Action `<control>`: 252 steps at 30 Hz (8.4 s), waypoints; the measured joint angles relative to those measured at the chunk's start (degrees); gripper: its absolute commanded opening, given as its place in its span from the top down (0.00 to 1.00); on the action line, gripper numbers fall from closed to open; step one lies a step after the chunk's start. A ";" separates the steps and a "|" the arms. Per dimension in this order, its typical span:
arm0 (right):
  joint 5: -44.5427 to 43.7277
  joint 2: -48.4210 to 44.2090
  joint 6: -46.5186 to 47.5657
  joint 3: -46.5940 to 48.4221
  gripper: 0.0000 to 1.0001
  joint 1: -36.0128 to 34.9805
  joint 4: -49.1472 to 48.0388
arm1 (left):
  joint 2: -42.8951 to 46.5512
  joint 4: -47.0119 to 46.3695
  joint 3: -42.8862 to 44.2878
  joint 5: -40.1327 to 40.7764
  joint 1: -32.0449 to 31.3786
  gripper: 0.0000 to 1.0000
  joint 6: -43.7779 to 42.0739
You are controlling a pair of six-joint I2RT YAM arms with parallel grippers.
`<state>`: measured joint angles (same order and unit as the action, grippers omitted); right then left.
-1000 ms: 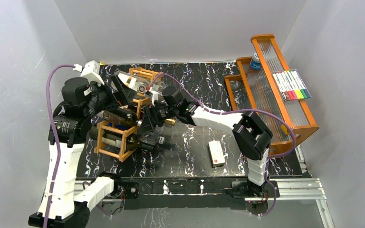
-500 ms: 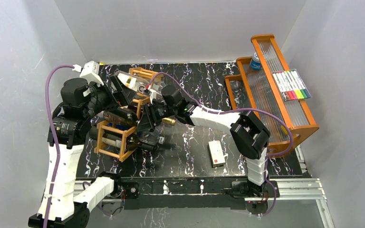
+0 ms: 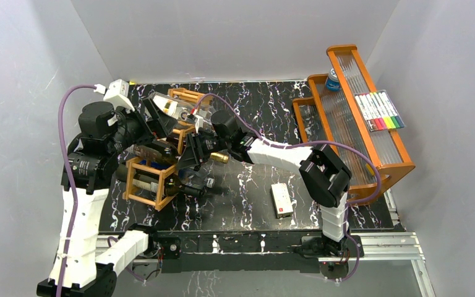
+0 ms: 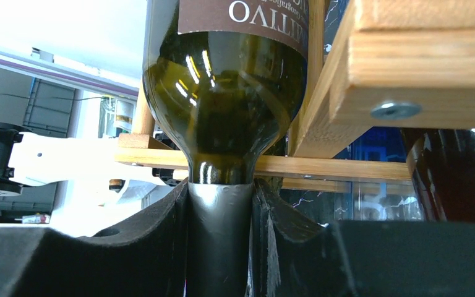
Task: Take the wine bottle off the wine rack
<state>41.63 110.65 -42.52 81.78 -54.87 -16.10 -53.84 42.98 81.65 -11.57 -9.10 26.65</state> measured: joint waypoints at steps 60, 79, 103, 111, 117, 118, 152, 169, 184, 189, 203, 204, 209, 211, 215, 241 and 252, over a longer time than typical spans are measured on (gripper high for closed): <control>4.79 -30.97 -18.38 -10.62 1.00 38.12 6.71 | -0.70 -1.18 12.09 -5.42 -0.02 0.02 1.55; 0.35 -41.13 8.72 -16.76 1.00 47.41 55.36 | -20.52 -17.16 2.71 -16.87 -17.84 0.02 3.13; -10.08 -37.53 27.58 -13.99 1.00 40.59 80.96 | -25.42 -43.89 -21.05 -0.09 -52.13 0.02 -61.09; -9.31 -37.29 27.76 -13.20 1.00 38.27 80.87 | -32.96 -48.74 -20.90 -0.15 -52.24 0.02 -66.29; -8.70 -37.09 27.74 -13.20 1.00 37.13 81.07 | -36.04 -52.63 -20.63 0.70 -52.24 0.14 -66.77; -8.52 -37.09 27.74 -13.20 1.00 37.09 81.07 | -36.44 -53.33 -20.63 1.03 -52.24 0.12 -66.55; -20.22 -39.12 22.69 -5.57 0.03 36.09 69.24 | -32.59 -60.65 -27.96 14.29 -52.57 1.00 -43.98; -19.71 -45.24 16.44 -15.04 0.18 35.98 54.73 | -31.54 -60.92 -27.63 18.62 -52.50 1.00 -29.59; -17.62 -40.06 17.42 -16.13 0.56 30.58 53.62 | -31.52 -60.30 -27.36 19.10 -52.50 1.00 -28.74; -18.51 -39.89 17.84 -16.13 0.77 30.03 53.88 | -31.34 -59.28 -27.28 19.04 -52.50 0.76 -28.04; -27.41 -36.50 21.51 -6.99 1.00 29.49 57.16 | -21.84 -47.19 -21.73 18.93 -52.50 0.02 -21.62; -28.37 -36.02 21.88 -5.79 1.00 29.53 57.29 | -20.65 -46.38 -21.00 18.78 -52.50 0.02 -21.14; -34.62 -31.71 24.02 2.58 1.00 29.57 58.62 | -15.32 -40.65 -18.58 19.06 -52.50 0.02 -18.03; -37.29 -29.53 25.11 5.84 1.00 29.62 58.95 | -13.57 -37.83 -17.81 20.17 -52.50 0.02 -16.70; -43.87 -22.82 28.09 14.25 1.00 29.66 59.78 | -10.71 -33.05 -16.06 22.82 -52.50 0.02 -14.58; -56.28 13.09 36.81 54.99 1.00 34.10 67.63 | -3.37 -18.45 -7.28 32.35 -52.50 0.02 -12.74; -52.35 15.52 36.79 57.27 0.88 36.83 66.14 | -4.37 -17.03 -4.98 33.73 -52.50 0.02 -13.16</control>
<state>-10.72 126.17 -5.74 139.04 -18.04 50.04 -58.22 25.96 76.66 22.15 -61.60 13.50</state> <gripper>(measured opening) 0.436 0.981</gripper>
